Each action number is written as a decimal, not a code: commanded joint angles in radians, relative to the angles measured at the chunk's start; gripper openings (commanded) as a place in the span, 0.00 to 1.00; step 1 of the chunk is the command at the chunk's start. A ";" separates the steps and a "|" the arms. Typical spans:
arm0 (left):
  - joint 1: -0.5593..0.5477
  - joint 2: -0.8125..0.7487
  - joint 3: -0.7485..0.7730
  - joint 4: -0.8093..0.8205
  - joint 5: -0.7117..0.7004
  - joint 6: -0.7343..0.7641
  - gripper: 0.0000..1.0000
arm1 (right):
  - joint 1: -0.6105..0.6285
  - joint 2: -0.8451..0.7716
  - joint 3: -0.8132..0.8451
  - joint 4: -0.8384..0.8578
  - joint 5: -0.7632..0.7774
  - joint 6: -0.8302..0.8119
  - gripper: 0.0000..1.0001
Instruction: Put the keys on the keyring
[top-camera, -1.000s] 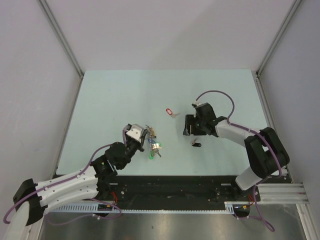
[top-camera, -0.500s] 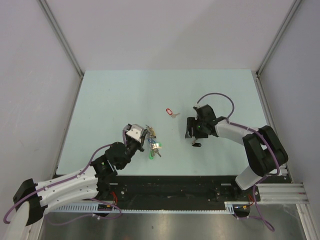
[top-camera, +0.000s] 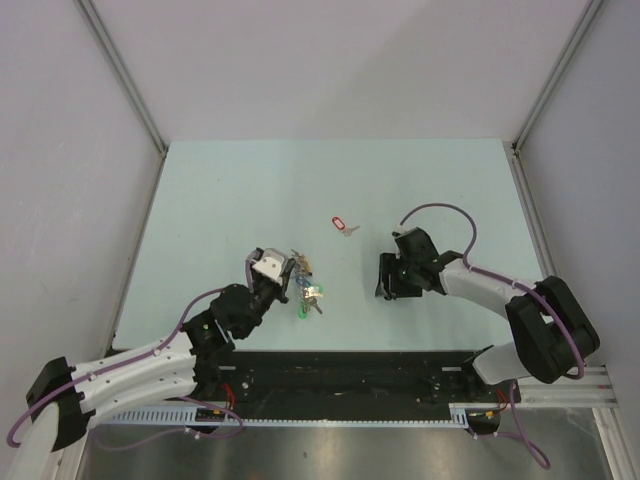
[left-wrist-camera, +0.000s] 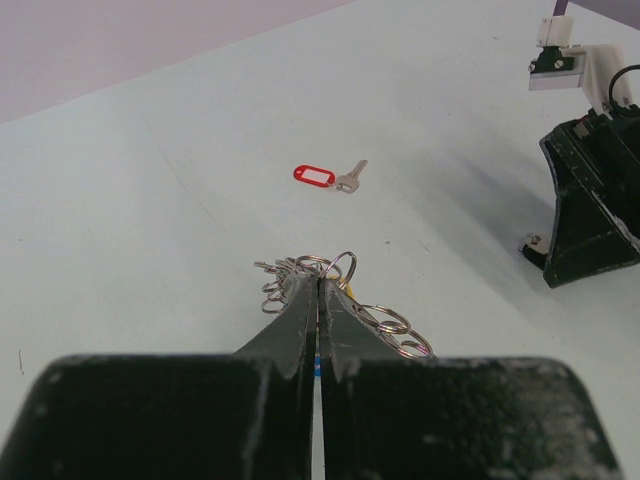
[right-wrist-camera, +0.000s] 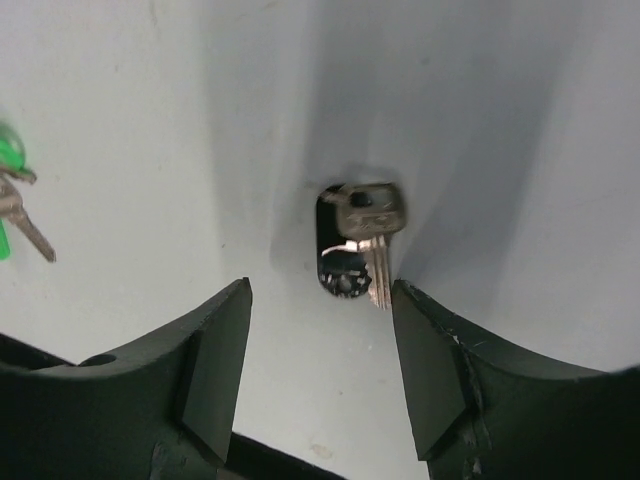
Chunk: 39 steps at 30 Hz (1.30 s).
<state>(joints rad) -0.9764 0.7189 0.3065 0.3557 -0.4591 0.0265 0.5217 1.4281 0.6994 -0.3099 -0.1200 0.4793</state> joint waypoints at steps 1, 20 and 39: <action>0.004 -0.006 0.016 0.071 0.017 0.015 0.00 | 0.055 -0.057 -0.009 -0.021 -0.010 0.024 0.63; 0.004 -0.009 0.016 0.069 0.008 0.018 0.00 | -0.028 0.024 0.167 -0.081 -0.095 -0.634 0.37; 0.004 -0.006 0.016 0.069 0.008 0.020 0.01 | -0.066 0.130 0.189 -0.035 -0.236 -0.757 0.24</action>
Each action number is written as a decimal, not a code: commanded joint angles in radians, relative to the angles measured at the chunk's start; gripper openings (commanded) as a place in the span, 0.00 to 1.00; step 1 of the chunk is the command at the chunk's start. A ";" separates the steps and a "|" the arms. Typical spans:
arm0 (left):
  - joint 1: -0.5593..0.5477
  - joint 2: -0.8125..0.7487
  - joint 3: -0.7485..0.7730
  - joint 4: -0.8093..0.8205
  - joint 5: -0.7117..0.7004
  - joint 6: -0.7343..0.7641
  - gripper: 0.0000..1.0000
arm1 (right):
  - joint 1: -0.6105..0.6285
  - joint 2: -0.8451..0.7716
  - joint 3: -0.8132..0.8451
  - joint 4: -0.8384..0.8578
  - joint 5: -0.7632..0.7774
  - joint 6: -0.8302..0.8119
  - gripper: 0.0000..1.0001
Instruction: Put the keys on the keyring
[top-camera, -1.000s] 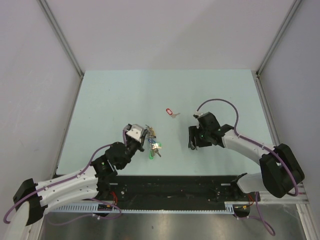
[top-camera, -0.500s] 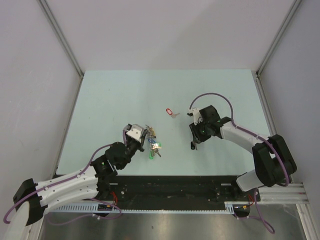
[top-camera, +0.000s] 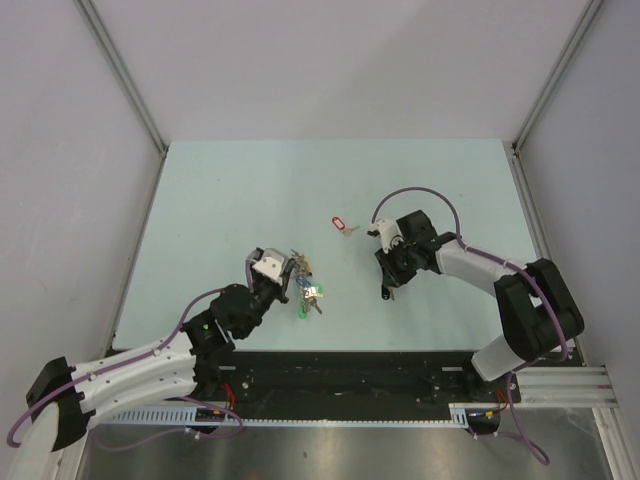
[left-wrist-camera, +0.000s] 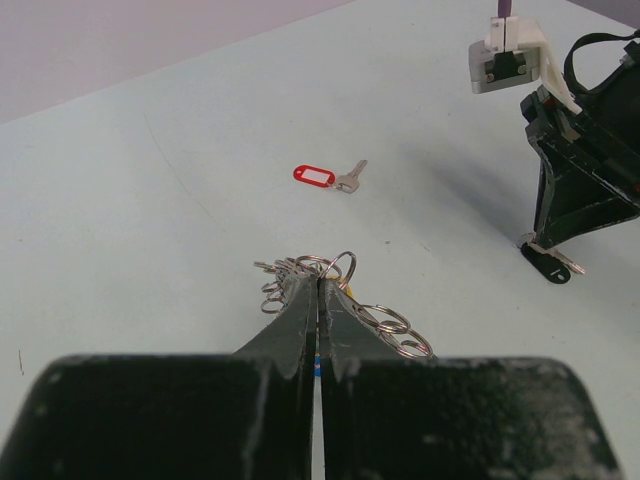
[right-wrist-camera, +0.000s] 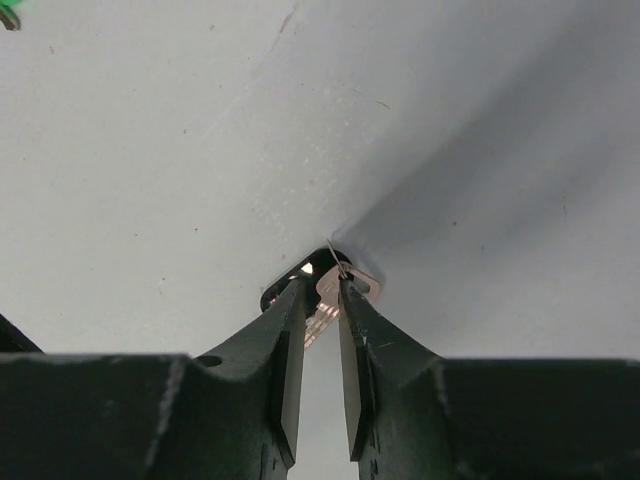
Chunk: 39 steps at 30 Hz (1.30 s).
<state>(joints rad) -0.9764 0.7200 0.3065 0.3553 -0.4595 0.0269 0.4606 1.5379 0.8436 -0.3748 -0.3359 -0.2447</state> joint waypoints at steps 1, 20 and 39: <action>0.004 -0.007 0.016 0.071 0.010 0.019 0.00 | -0.005 0.024 0.045 0.030 -0.020 -0.033 0.24; 0.004 -0.010 0.016 0.068 0.010 0.019 0.00 | -0.007 0.034 0.046 0.036 0.017 -0.038 0.25; 0.004 -0.007 0.016 0.068 0.012 0.021 0.00 | -0.007 0.064 0.048 0.050 -0.029 -0.048 0.20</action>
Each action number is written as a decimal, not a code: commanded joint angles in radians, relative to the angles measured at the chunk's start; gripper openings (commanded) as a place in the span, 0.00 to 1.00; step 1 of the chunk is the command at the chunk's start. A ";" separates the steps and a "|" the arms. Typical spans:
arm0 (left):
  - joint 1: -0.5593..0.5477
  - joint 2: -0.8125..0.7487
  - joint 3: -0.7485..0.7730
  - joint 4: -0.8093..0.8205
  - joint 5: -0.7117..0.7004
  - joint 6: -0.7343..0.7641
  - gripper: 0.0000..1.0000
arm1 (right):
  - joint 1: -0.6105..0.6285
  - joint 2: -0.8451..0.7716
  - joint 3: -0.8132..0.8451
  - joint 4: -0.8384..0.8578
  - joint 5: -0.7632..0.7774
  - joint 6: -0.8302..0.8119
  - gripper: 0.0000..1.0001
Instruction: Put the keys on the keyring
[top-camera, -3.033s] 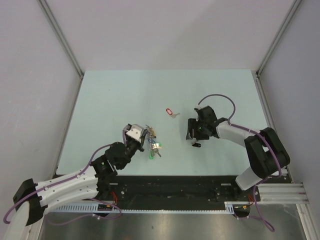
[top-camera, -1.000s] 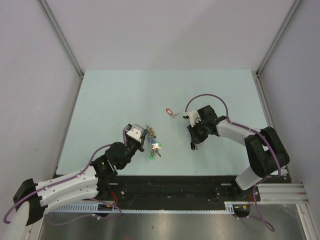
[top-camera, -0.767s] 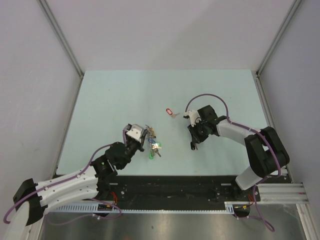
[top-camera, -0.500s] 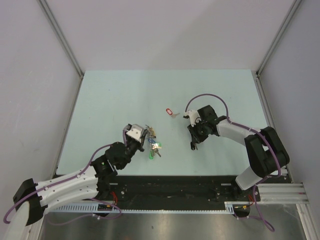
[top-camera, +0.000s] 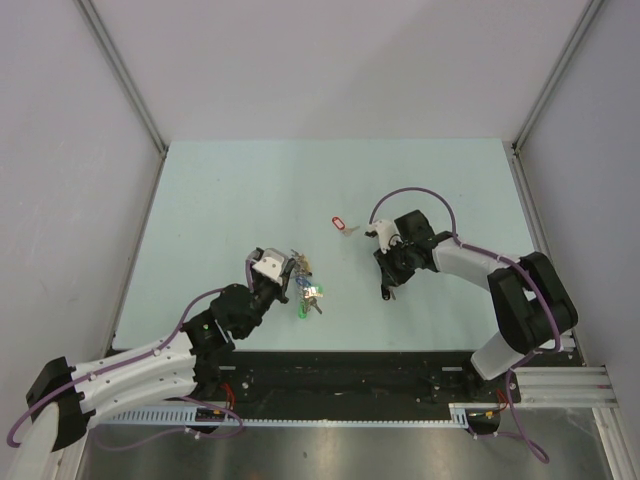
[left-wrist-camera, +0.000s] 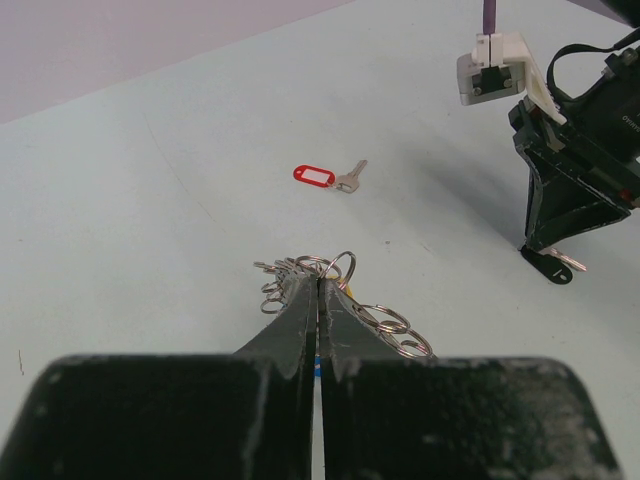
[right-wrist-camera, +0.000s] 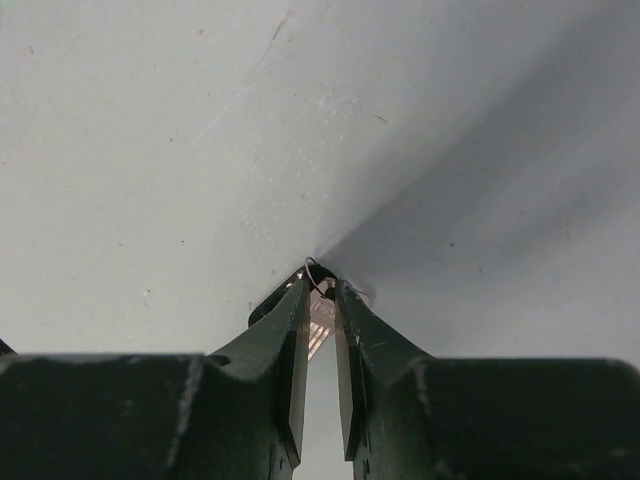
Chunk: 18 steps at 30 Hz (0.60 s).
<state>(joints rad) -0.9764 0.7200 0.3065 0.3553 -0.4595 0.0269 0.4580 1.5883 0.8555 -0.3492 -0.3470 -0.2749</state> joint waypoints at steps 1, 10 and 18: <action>0.004 -0.005 0.017 0.068 0.012 0.019 0.00 | -0.004 0.015 0.036 0.026 -0.020 -0.018 0.20; 0.004 -0.004 0.016 0.070 0.012 0.021 0.00 | -0.004 0.016 0.037 0.009 -0.023 -0.021 0.11; 0.004 -0.005 -0.003 0.106 0.021 0.045 0.00 | 0.030 -0.047 0.043 -0.017 0.025 -0.007 0.00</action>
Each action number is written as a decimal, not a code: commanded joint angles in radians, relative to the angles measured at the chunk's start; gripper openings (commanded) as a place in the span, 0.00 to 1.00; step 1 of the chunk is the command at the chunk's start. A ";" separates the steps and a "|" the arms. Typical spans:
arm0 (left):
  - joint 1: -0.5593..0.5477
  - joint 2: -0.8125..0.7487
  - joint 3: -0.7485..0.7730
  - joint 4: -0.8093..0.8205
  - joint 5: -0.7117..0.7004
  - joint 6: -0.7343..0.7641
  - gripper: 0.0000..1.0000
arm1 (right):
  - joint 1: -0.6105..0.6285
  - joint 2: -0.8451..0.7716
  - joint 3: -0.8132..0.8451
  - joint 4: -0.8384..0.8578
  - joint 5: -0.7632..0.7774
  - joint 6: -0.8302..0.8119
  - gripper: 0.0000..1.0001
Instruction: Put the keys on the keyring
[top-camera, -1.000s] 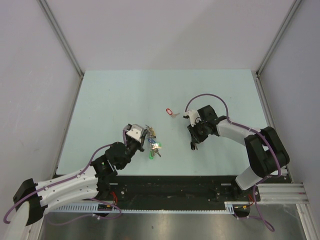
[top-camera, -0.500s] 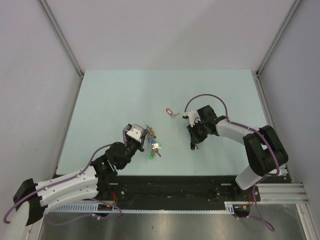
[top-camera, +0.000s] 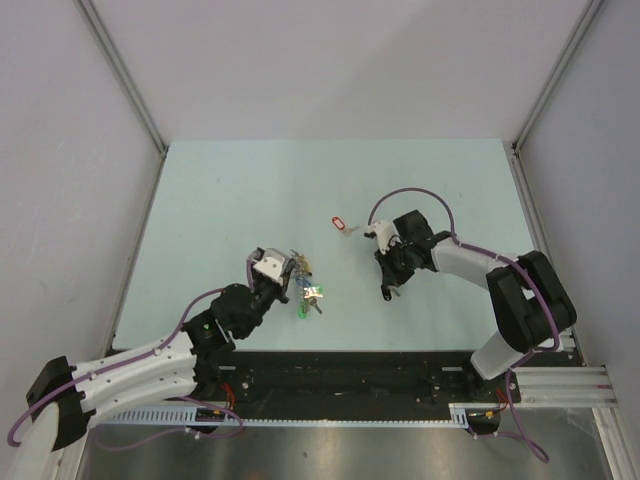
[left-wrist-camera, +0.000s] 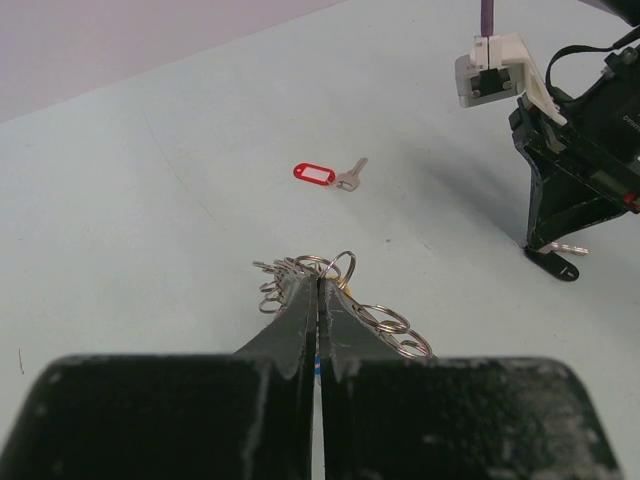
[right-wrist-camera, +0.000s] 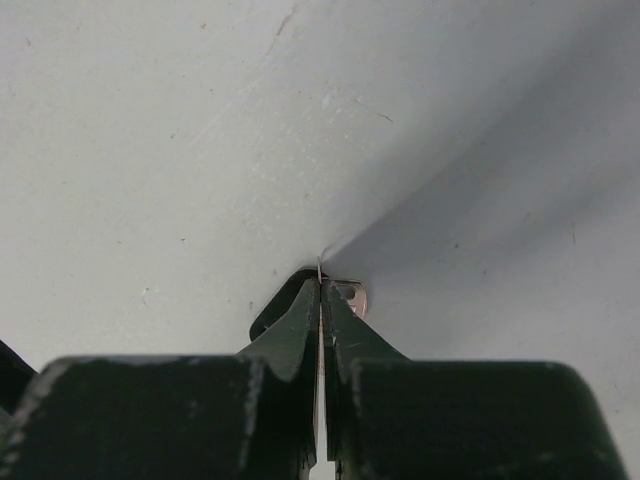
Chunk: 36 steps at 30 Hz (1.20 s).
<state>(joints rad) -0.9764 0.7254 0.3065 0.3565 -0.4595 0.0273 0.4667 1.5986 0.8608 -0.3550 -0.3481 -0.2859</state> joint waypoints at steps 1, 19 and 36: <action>0.004 -0.014 -0.010 0.116 0.027 0.051 0.00 | 0.035 -0.069 0.038 -0.012 0.034 0.008 0.00; 0.021 -0.023 -0.165 0.403 0.329 0.167 0.00 | 0.395 -0.423 0.041 0.065 0.208 -0.116 0.00; 0.035 -0.015 -0.178 0.452 0.443 0.146 0.00 | 0.513 -0.364 0.158 0.080 0.210 -0.206 0.00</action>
<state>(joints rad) -0.9501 0.7136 0.1249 0.6941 -0.0402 0.1677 0.9604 1.1934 0.9623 -0.3019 -0.1612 -0.4679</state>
